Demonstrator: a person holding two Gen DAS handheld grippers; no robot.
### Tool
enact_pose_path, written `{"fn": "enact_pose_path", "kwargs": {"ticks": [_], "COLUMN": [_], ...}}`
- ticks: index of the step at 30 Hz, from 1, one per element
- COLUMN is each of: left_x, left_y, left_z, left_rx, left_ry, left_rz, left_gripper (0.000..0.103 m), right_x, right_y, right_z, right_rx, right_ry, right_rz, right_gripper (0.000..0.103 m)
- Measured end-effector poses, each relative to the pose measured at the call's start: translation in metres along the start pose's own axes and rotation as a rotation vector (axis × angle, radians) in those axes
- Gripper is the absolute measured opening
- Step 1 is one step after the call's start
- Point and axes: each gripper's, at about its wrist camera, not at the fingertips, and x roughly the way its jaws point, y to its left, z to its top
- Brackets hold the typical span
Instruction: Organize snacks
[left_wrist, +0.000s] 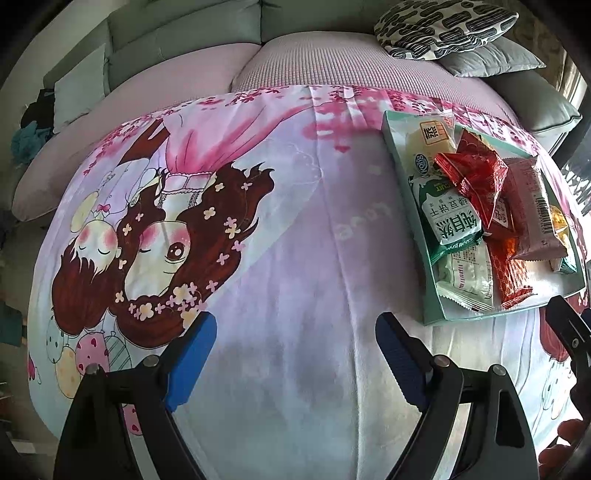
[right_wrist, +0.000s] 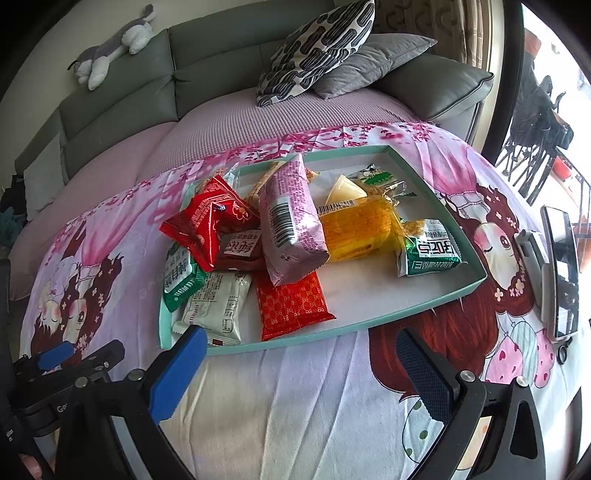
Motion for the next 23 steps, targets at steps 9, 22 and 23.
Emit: {"fn": "enact_pose_path", "kwargs": {"ticks": [9,22,23], "left_x": [-0.0006,-0.0031,-0.0031], "left_y": [0.0006,-0.0014,-0.0016], "left_z": [0.0002,-0.001,-0.0011], "left_rx": [-0.014,-0.009,-0.008], "left_ry": [-0.005,-0.031,-0.03], "left_rz": [0.006,0.032,0.029], "left_gripper": [0.088,0.088,0.088], "right_x": [0.0004,0.0001,0.0001], "right_y": [0.0001,-0.0002,-0.0002], "right_z": [-0.0002,-0.0001,-0.0001], "right_rx": [0.0,0.003,0.003], "right_ry": [0.001,0.001,0.001], "right_rz": [0.004,0.003,0.003], "right_gripper": [0.103,0.103,0.103]}}
